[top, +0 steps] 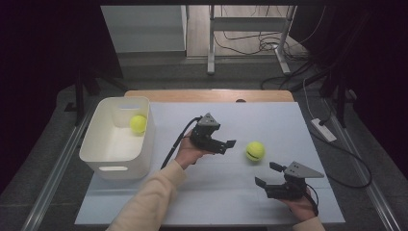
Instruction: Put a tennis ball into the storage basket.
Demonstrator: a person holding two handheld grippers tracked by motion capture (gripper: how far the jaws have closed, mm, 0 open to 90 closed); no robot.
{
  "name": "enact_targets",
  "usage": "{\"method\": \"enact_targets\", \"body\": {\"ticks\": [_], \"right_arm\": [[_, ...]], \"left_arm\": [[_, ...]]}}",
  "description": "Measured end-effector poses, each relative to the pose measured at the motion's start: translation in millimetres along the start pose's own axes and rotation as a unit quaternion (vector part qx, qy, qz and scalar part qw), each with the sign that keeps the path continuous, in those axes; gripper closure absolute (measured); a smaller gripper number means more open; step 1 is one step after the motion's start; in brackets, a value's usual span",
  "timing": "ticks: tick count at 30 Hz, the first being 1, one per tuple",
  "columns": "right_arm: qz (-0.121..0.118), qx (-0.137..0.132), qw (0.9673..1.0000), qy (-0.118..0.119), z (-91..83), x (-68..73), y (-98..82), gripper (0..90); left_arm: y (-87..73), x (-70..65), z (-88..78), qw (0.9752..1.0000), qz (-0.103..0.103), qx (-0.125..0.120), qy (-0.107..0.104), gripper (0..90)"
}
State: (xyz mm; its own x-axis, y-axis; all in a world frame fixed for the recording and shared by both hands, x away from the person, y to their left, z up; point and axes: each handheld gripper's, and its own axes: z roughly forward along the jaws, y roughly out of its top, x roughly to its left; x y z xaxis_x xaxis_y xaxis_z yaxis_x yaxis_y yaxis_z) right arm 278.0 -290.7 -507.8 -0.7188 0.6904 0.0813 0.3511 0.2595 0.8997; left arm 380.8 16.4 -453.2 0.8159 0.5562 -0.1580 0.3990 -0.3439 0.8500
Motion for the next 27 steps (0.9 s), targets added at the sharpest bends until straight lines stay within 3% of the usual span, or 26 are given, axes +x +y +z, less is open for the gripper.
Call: {"method": "enact_targets", "body": {"ticks": [10,27], "right_arm": [[-0.003,-0.003,1.0,0.003,0.0,3.7,1.2,14.3],[0.005,-0.017,0.9998,-0.01,-7.6,5.9,3.3,14.1]], "left_arm": [[-0.6,1.0,15.8,0.9999,-0.01,0.006,-0.012,10.8],[-2.4,0.4,43.4,0.9993,-0.005,0.025,-0.029,10.7]]}}
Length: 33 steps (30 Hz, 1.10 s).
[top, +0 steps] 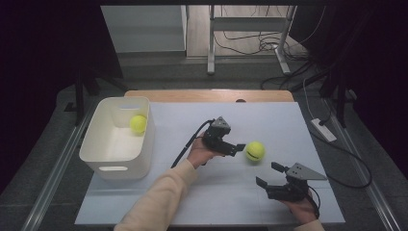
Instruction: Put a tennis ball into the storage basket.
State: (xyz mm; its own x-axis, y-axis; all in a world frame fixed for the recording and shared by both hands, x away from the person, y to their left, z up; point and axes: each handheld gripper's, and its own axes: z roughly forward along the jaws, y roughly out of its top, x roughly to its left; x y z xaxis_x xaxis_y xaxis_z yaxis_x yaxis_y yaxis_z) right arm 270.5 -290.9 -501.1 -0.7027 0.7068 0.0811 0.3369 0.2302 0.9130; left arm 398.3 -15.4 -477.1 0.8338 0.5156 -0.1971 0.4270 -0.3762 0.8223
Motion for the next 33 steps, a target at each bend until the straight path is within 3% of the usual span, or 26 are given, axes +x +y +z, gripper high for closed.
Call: {"method": "enact_targets", "body": {"ticks": [33], "right_arm": [[-0.001,-0.014,0.9999,0.007,-3.2,4.5,6.9,14.0]], "left_arm": [[7.4,-10.3,37.3,0.9996,0.007,0.023,-0.017,10.5]]}}
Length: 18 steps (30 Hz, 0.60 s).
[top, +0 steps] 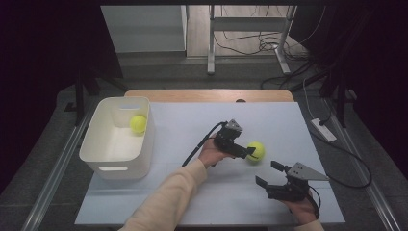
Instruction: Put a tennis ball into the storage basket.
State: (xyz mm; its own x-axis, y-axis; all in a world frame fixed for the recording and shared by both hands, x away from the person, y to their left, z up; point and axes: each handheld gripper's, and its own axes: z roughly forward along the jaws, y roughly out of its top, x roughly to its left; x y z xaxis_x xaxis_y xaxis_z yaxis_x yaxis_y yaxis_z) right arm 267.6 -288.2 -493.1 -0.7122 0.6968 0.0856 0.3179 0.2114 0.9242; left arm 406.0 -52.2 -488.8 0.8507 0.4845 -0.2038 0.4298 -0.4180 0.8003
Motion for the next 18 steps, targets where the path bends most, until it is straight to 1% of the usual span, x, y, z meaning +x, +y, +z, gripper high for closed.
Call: {"method": "enact_targets", "body": {"ticks": [6,8,11,17,18], "right_arm": [[-0.001,-0.001,1.0,0.001,0.9,1.2,0.9,14.0],[-0.001,-0.001,1.0,0.002,0.9,1.1,1.1,14.0],[-0.003,-0.001,1.0,0.002,0.6,0.8,1.4,14.0],[-0.003,-0.001,1.0,0.003,-0.1,0.1,1.5,14.0],[-0.003,-0.002,1.0,0.002,-0.1,0.3,1.3,14.0]], "left_arm": [[-0.1,0.0,4.6,1.0,-0.003,0.002,0.0,10.4],[0.1,0.2,5.3,1.0,0.001,0.004,0.003,10.4],[0.1,-0.7,8.3,1.0,0.0,0.004,0.003,10.4],[0.4,-2.9,16.8,1.0,0.004,0.008,-0.004,10.3],[0.6,-3.4,19.0,0.9999,0.009,0.01,-0.005,10.2]]}}
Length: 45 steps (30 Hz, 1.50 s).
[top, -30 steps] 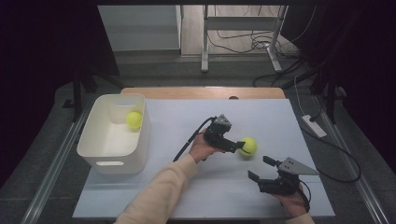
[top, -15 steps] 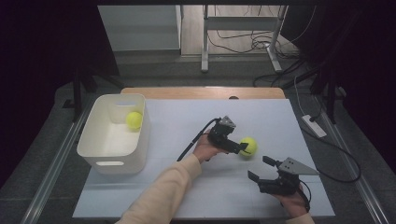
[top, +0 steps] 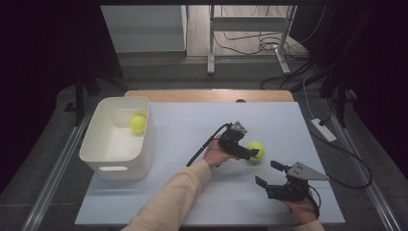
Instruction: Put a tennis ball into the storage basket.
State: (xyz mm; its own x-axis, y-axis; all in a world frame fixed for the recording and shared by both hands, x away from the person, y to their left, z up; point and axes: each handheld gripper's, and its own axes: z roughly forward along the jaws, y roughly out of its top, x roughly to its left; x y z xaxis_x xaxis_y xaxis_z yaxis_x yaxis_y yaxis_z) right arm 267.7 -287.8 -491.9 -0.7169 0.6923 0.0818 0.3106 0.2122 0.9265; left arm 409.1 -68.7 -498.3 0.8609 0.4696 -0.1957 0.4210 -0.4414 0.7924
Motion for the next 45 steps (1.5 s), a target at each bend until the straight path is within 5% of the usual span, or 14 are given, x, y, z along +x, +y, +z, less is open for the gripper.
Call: {"method": "enact_targets", "body": {"ticks": [21,28,32,45], "right_arm": [[-0.003,-0.001,1.0,0.004,-0.2,2.9,1.4,14.0],[-0.001,-0.001,1.0,0.003,-0.5,2.7,1.1,14.0],[-0.001,0.0,1.0,0.002,-1.3,1.6,0.5,14.0],[-0.001,0.004,1.0,0.001,-0.3,1.2,-0.5,14.0]], "left_arm": [[1.2,-7.2,32.3,0.9996,0.008,0.028,0.002,10.6],[1.7,-8.4,38.8,0.9992,0.004,0.038,0.016,25.5],[3.9,-9.3,36.0,0.9985,0.006,0.047,0.027,26.3],[8.8,-2.9,-0.7,0.9995,-0.002,0.012,0.029,26.4]]}}
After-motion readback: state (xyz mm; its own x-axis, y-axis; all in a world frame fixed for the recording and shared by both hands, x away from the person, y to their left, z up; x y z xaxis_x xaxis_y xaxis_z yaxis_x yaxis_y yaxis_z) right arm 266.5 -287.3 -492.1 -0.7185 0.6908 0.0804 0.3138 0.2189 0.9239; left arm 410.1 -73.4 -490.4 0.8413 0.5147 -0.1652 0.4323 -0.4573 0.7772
